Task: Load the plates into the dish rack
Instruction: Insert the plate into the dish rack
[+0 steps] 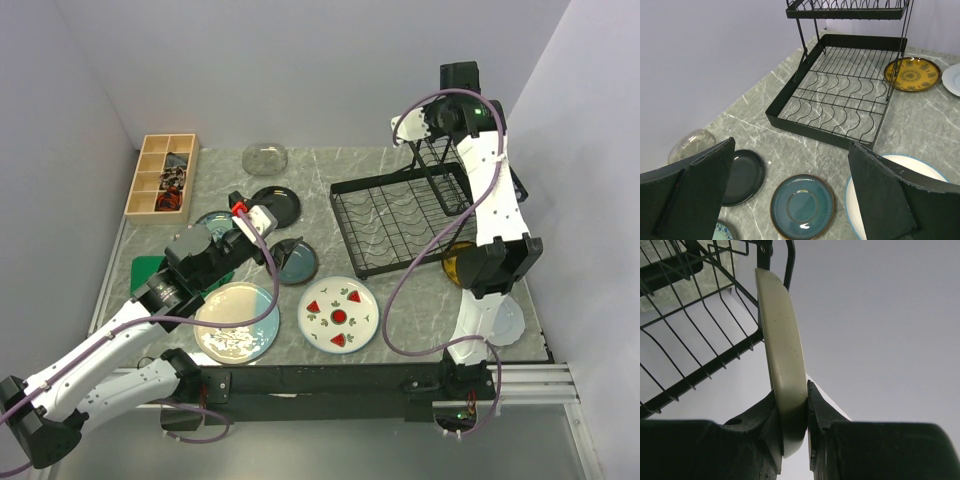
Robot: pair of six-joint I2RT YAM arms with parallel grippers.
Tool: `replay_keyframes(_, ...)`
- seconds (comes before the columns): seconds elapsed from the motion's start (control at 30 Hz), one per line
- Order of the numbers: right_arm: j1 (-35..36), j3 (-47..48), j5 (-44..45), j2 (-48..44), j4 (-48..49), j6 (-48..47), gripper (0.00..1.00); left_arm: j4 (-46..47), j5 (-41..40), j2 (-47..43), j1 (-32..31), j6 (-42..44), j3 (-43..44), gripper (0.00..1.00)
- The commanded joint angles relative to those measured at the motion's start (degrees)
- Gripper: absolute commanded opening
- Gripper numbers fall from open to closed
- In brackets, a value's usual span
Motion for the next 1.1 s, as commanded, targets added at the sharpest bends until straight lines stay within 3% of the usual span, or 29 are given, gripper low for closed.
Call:
replay_keyframes(0.0,0.62,2.66,0.98,0.67,3.27,-0.92,0.00,1.64,0.83,-0.04,-0.22,0.73,0.15,0.99)
replay_keyframes(1.07,0.80,3.63,3.01,6.03,6.18,1.89,0.00,2.08,1.00,-0.13,-0.22,1.17,-0.37,0.99)
